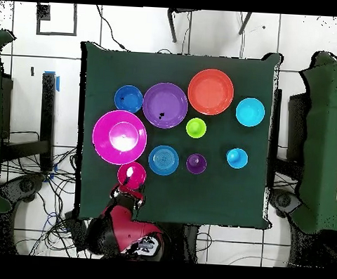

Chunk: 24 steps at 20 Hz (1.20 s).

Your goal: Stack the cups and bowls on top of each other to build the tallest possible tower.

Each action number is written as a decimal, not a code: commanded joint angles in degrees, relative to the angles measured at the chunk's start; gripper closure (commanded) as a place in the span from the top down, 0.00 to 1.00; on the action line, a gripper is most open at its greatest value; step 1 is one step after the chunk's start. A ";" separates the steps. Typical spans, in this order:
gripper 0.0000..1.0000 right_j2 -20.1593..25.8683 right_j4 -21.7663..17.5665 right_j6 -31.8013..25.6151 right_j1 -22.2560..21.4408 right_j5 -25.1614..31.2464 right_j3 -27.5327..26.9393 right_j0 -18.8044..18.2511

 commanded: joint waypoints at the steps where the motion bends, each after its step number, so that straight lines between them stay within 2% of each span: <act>1: 1.00 4.91 3.57 9.33 5.63 0.60 -7.14 0.35; 5: 1.00 4.88 3.77 9.28 6.60 0.84 -8.16 0.03; 7: 1.00 6.62 3.48 9.64 8.82 1.73 -9.81 -1.06; 10: 1.00 7.27 4.61 10.52 11.24 -0.05 -11.76 -0.15; 19: 1.00 7.56 3.94 10.59 11.51 -0.16 -13.01 -0.99; 24: 1.00 8.13 3.72 10.53 13.57 -0.13 -14.22 -1.15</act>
